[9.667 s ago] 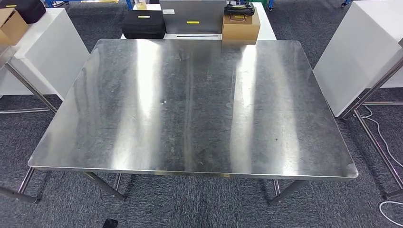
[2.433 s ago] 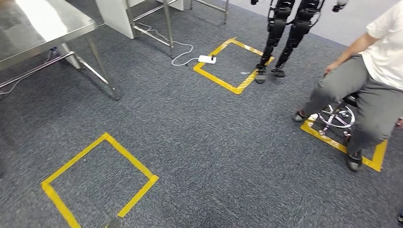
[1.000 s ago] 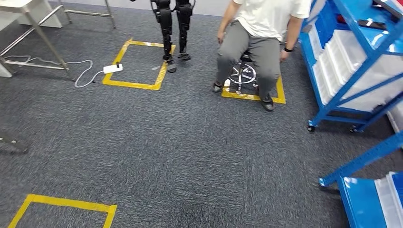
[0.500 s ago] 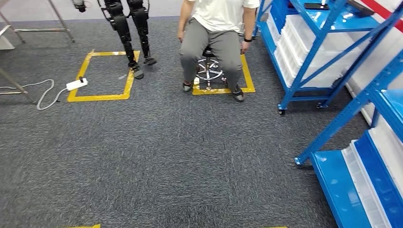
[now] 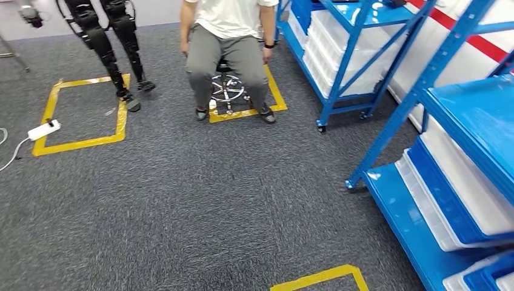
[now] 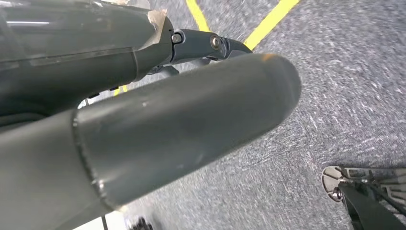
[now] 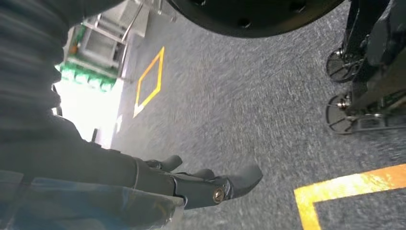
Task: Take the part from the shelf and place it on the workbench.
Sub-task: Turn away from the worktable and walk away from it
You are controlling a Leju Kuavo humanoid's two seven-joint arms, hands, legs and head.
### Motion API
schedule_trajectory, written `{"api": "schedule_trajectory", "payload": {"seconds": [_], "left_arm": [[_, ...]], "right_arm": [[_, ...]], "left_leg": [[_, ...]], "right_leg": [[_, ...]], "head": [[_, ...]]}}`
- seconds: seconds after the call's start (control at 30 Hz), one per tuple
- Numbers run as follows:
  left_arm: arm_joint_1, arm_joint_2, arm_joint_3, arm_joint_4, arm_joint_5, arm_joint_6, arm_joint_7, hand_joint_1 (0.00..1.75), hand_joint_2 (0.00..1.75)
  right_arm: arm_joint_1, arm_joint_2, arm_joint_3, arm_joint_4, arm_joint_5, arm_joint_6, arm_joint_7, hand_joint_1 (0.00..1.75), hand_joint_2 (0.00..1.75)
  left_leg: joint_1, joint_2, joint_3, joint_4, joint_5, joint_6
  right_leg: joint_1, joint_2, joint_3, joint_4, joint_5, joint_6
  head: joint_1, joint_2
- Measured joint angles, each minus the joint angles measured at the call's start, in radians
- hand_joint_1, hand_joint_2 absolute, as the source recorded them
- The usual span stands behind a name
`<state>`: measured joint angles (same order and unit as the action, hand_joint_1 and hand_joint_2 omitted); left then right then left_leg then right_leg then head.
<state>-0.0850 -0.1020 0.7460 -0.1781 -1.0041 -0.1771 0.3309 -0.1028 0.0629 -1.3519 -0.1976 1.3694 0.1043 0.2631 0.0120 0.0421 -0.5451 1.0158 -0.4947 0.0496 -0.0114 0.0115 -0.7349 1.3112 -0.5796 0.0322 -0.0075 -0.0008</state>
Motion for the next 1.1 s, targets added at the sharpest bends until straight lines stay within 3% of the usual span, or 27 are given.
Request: {"api": "schedule_trajectory", "payload": {"seconds": [0.03, 0.07, 0.13, 0.2, 0.23, 0.27, 0.3, 0.37, 0.4, 0.47, 0.5, 0.53, 0.6, 0.67, 0.7, 0.77, 0.8, 0.87, 0.93, 1.0, 1.03, 1.07, 1.1], "left_arm": [[0.000, 0.000, 0.000, 0.000, 0.000, 0.000, -0.001, 0.00, 0.00], [0.000, -0.001, 0.000, 0.000, 0.000, 0.000, -0.002, 0.00, 0.00], [0.000, -0.001, 0.001, 0.000, -0.001, 0.000, -0.003, 0.00, 0.00], [-0.001, -0.002, 0.003, 0.000, -0.001, 0.000, -0.004, 0.00, 0.00], [-0.003, -0.002, 0.003, 0.000, -0.001, 0.000, -0.004, 0.00, 0.00], [-0.005, -0.003, 0.004, 0.000, -0.001, 0.000, -0.005, 0.00, 0.00], [-0.007, -0.003, 0.004, 0.000, -0.001, 0.000, -0.005, 0.00, 0.00], [-0.009, -0.003, 0.004, 0.000, -0.001, 0.000, -0.005, 0.00, 0.00], [-0.008, -0.004, 0.004, 0.000, -0.001, 0.000, -0.005, 0.00, 0.00], [-0.004, -0.004, 0.005, 0.000, -0.002, 0.000, -0.006, 0.00, 0.00], [-0.003, -0.003, 0.005, 0.000, -0.002, 0.000, -0.006, 0.00, 0.00], [-0.002, -0.003, 0.005, 0.000, -0.002, 0.000, -0.006, 0.00, 0.00], [-0.002, -0.003, 0.006, 0.000, -0.003, 0.001, -0.007, 0.00, 0.00], [-0.002, -0.003, 0.006, 0.000, -0.006, 0.002, -0.010, 0.00, 0.00], [-0.003, -0.003, 0.006, 0.000, -0.007, 0.002, -0.010, 0.00, 0.00], [-0.005, -0.004, 0.006, 0.000, -0.011, 0.001, -0.011, 0.00, 0.00], [-0.007, -0.006, 0.006, 0.000, -0.012, 0.001, -0.011, 0.00, 0.00], [-0.009, -0.009, 0.007, 0.000, -0.014, 0.001, -0.012, 0.00, 0.00], [-0.009, -0.008, 0.007, 0.000, -0.015, 0.002, -0.012, 0.00, 0.00], [-0.008, -0.008, 0.008, 0.000, -0.019, 0.002, -0.013, 0.00, 0.00], [-0.009, -0.008, 0.008, 0.000, -0.021, 0.002, -0.013, 0.00, 0.00], [-0.009, -0.008, 0.009, 0.000, -0.023, 0.002, -0.012, 0.00, 0.00], [-0.010, -0.009, 0.009, 0.000, -0.024, 0.002, -0.012, 0.00, 0.00]], "right_arm": [[0.001, 0.000, 0.000, 0.000, -0.001, 0.001, -0.001, 0.00, 1.75], [0.002, 0.000, 0.000, 0.000, -0.002, 0.001, -0.001, 0.00, 1.75], [0.000, 0.000, 0.000, 0.000, -0.004, 0.002, -0.001, 0.00, 1.75], [-0.003, 0.000, 0.000, 0.000, -0.004, 0.002, -0.001, 0.00, 1.75], [-0.002, 0.000, 0.000, 0.000, -0.004, 0.003, -0.002, 0.00, 1.75], [-0.002, 0.000, 0.000, 0.000, -0.005, 0.003, -0.002, 0.00, 1.75], [-0.001, 0.000, 0.000, 0.000, -0.005, 0.003, -0.002, 0.00, 1.75], [-0.002, 0.002, 0.000, 0.000, -0.005, 0.004, -0.002, 0.00, 1.75], [-0.002, 0.002, 0.000, 0.000, -0.005, 0.004, -0.002, 0.00, 1.75], [-0.004, 0.004, 0.000, 0.000, -0.005, 0.004, -0.002, 0.00, 1.75], [-0.003, 0.004, 0.000, 0.000, -0.005, 0.004, -0.002, 0.00, 1.75], [-0.002, 0.005, 0.000, 0.000, -0.005, 0.004, -0.002, 0.00, 1.75], [-0.001, 0.005, 0.000, 0.000, -0.005, 0.004, -0.002, 0.00, 1.75], [-0.003, 0.007, 0.000, 0.000, -0.005, 0.003, -0.002, 0.00, 1.75], [-0.004, 0.008, 0.000, 0.000, -0.006, 0.002, -0.003, 0.00, 1.75], [-0.003, 0.008, 0.000, 0.000, -0.007, 0.000, -0.007, 0.00, 1.75], [-0.001, 0.007, 0.000, 0.000, -0.008, 0.000, -0.008, 0.00, 1.75], [0.000, 0.008, 0.000, 0.000, -0.011, -0.001, -0.010, 0.00, 1.75], [-0.003, 0.009, 0.000, 0.000, -0.012, -0.001, -0.010, 0.00, 1.75], [-0.003, 0.009, 0.000, 0.000, -0.014, -0.001, -0.011, 0.00, 1.75], [-0.002, 0.009, 0.000, 0.000, -0.015, -0.001, -0.011, 0.00, 1.75], [-0.001, 0.009, 0.000, 0.000, -0.016, -0.001, -0.011, 0.00, 1.75], [0.000, 0.009, 0.000, 0.000, -0.017, -0.001, -0.012, 0.00, 1.75]], "left_leg": [[0.000, 0.013, 0.001, 0.000, -0.001, -0.001], [0.000, 0.025, 0.002, 0.000, -0.002, -0.003], [-0.003, 0.045, 0.008, 0.001, -0.008, -0.012], [-0.006, 0.063, 0.016, 0.000, -0.015, -0.024], [-0.006, 0.073, 0.022, -0.002, -0.018, -0.031], [-0.003, 0.081, 0.026, -0.002, -0.021, -0.038], [0.001, 0.074, 0.028, 0.006, -0.030, -0.043], [0.007, 0.025, 0.003, 0.072, -0.075, -0.050], [0.008, -0.007, -0.025, 0.134, -0.110, -0.051], [0.008, -0.037, -0.090, 0.261, -0.162, -0.053], [0.008, -0.042, -0.109, 0.289, -0.162, -0.052], [0.008, -0.044, -0.112, 0.283, -0.142, -0.050], [0.008, -0.066, -0.069, 0.171, -0.063, -0.043], [0.008, -0.107, -0.022, 0.049, -0.005, -0.035], [0.007, -0.118, -0.013, 0.021, 0.004, -0.032], [0.005, -0.104, -0.009, 0.007, 0.007, -0.026], [0.004, -0.091, -0.007, 0.001, 0.011, -0.019], [0.006, -0.064, -0.002, -0.013, 0.019, -0.003], [0.006, -0.034, -0.001, -0.018, 0.022, 0.004], [0.005, -0.004, -0.002, -0.017, 0.021, 0.003], [0.005, 0.010, -0.001, -0.017, 0.020, 0.001], [0.007, 0.022, -0.001, -0.017, 0.018, -0.001], [0.008, 0.034, 0.002, -0.016, 0.016, -0.005]], "right_leg": [[-0.002, -0.005, 0.020, -0.035, 0.017, 0.009], [-0.004, -0.018, 0.060, -0.107, 0.043, 0.017], [-0.002, -0.063, 0.136, -0.246, 0.090, 0.020], [0.007, -0.083, 0.159, -0.293, 0.108, 0.005], [0.012, -0.074, 0.157, -0.295, 0.110, -0.002], [0.007, -0.061, 0.159, -0.297, 0.113, -0.012], [0.002, -0.049, 0.161, -0.301, 0.115, -0.019], [-0.009, -0.027, 0.171, -0.308, 0.121, -0.035], [-0.007, -0.016, 0.171, -0.308, 0.123, -0.040], [-0.004, 0.011, 0.170, -0.307, 0.124, -0.044], [-0.002, 0.026, 0.171, -0.307, 0.124, -0.044], [0.000, 0.040, 0.173, -0.307, 0.124, -0.043], [0.001, 0.068, 0.177, -0.306, 0.124, -0.043], [0.007, 0.094, 0.175, -0.302, 0.123, -0.039], [0.009, 0.105, 0.171, -0.300, 0.123, -0.036], [0.012, 0.127, 0.158, -0.303, 0.127, -0.025], [0.012, 0.123, 0.152, -0.299, 0.126, -0.020], [0.014, 0.075, 0.121, -0.244, 0.096, -0.019], [0.010, 0.018, 0.056, -0.116, 0.036, -0.022], [0.003, 0.004, 0.006, -0.017, 0.003, -0.013], [-0.002, 0.000, 0.008, -0.019, 0.009, -0.003], [-0.006, -0.006, 0.029, -0.058, 0.026, 0.008], [-0.011, -0.022, 0.070, -0.132, 0.052, 0.019]], "head": [[0.000, 0.000], [0.000, 0.000], [0.000, 0.000], [-0.001, 0.000], [0.000, 0.000], [-0.001, 0.000], [-0.002, 0.000], [-0.007, 0.000], [-0.010, 0.000], [-0.012, 0.000], [-0.012, 0.000], [-0.012, 0.000], [-0.012, 0.000], [-0.011, 0.000], [-0.011, 0.000], [-0.010, 0.000], [-0.010, 0.000], [-0.006, 0.000], [-0.002, 0.000], [-0.002, 0.000], [-0.002, 0.000], [-0.001, 0.000], [-0.001, 0.000]]}}
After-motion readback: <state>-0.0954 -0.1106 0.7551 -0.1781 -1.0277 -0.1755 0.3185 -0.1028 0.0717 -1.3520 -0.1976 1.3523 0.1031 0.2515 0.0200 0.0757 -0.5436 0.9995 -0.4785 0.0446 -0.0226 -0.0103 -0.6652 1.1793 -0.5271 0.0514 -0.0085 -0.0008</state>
